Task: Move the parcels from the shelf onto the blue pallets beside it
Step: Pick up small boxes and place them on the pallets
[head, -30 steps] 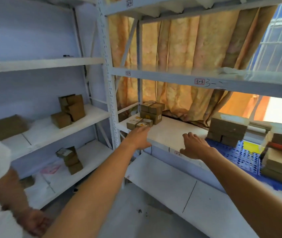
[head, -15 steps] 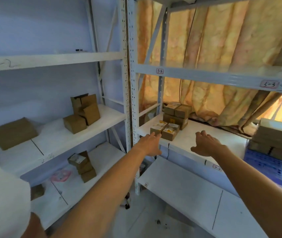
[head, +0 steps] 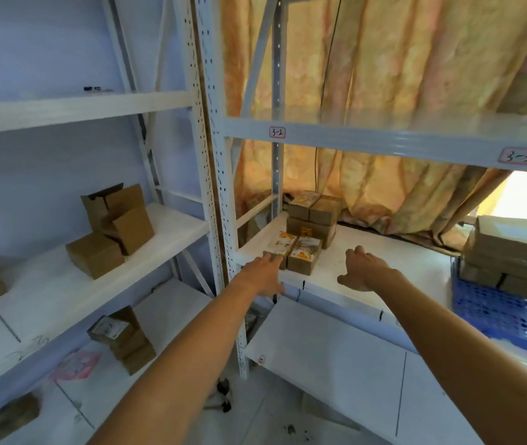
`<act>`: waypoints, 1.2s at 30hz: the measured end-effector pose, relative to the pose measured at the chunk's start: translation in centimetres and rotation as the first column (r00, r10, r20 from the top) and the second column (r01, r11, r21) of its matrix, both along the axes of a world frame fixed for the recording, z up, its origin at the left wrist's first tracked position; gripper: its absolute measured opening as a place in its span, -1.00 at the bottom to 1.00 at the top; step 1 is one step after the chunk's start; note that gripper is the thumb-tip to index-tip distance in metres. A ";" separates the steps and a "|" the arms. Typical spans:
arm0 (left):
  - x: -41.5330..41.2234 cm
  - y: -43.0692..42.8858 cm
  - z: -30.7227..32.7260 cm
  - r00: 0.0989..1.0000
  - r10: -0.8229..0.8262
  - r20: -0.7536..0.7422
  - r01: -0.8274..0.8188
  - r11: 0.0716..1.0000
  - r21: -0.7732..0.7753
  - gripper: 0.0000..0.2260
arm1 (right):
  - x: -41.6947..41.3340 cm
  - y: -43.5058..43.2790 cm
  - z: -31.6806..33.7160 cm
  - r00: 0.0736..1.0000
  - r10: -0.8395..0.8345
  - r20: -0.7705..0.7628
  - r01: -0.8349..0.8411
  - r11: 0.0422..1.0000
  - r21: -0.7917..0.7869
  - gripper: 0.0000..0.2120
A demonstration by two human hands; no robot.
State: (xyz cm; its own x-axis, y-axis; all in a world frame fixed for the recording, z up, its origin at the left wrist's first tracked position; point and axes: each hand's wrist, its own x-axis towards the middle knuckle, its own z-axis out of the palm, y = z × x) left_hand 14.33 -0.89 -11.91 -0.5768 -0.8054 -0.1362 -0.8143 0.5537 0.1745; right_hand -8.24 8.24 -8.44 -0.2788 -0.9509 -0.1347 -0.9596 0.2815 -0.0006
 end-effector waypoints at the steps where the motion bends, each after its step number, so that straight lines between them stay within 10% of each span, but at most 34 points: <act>1: -0.4 -1.0 0.0 1.000 -0.009 0.004 0.009 1.000 -0.002 -0.27 | -0.3 -0.9 -0.1 1.000 0.002 0.003 -0.002 1.000 0.000 -0.38; 19: -3.6 -15.0 -3.8 0.995 -0.051 0.088 0.053 0.999 -0.014 -0.40 | -1.2 -12.7 -5.4 0.990 -0.065 0.127 0.060 0.997 0.045 -0.34; 36: -9.2 -28.6 -13.2 0.978 -0.162 -0.128 0.159 0.987 -0.037 -0.54 | -0.6 -23.6 -12.9 0.915 -0.293 0.278 0.306 0.952 -0.006 -0.38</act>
State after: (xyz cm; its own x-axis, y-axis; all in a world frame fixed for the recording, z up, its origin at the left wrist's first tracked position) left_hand 5.17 -29.48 -25.07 -0.7102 -0.7033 -0.0315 -0.6858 0.6809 0.2570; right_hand -8.87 -15.39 -21.36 -0.5109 -0.8358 -0.2010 -0.7915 0.5486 -0.2694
